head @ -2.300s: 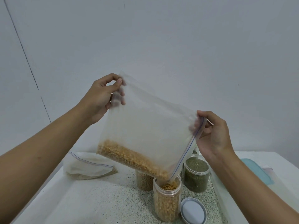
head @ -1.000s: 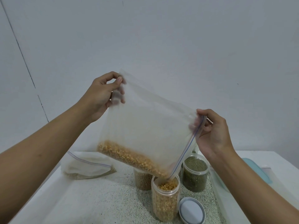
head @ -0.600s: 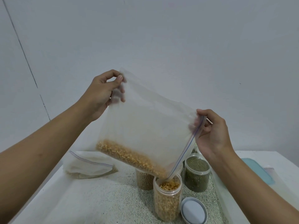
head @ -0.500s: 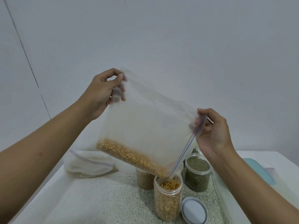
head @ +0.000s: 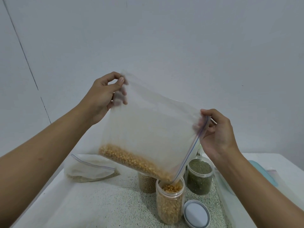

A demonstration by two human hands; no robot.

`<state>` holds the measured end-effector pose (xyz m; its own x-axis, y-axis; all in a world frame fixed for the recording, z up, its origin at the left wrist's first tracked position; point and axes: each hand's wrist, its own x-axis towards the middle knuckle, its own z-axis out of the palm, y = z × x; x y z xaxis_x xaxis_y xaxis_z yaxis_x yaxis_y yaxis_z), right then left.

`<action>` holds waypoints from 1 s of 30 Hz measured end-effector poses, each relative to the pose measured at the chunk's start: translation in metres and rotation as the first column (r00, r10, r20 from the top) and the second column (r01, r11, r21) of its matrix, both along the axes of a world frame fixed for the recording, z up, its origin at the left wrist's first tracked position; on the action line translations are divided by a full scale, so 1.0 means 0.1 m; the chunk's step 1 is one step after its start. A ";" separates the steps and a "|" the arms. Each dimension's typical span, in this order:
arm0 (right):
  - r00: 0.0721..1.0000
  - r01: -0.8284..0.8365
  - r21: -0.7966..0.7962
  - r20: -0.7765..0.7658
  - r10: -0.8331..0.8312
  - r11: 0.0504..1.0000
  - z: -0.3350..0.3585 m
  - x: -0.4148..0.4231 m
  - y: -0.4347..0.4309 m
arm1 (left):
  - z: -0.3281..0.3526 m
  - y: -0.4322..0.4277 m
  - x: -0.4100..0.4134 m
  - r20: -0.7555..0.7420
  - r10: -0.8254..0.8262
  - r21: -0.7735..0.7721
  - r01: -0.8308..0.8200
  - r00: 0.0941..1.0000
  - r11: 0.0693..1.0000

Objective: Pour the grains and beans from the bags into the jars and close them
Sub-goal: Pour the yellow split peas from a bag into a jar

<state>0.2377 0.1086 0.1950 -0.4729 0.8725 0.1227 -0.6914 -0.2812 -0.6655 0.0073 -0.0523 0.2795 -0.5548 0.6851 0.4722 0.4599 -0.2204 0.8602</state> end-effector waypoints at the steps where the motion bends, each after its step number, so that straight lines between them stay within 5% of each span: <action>1: 1.000 0.000 -0.002 0.002 0.000 1.000 0.00 0.01 0.00 | 0.00 0.00 0.01 0.000 -0.002 -0.001 0.002 1.000 1.000; 30: 0.998 -0.065 -0.038 -0.027 0.064 0.997 0.01 0.03 -0.15 | 0.11 -0.15 0.10 -0.038 0.026 0.000 -0.026 0.999 1.000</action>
<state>0.2402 0.0933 0.1965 -0.5257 0.8445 0.1024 -0.6878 -0.3511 -0.6354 0.0177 -0.0671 0.2902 -0.5539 0.6710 0.4929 0.4974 -0.2081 0.8422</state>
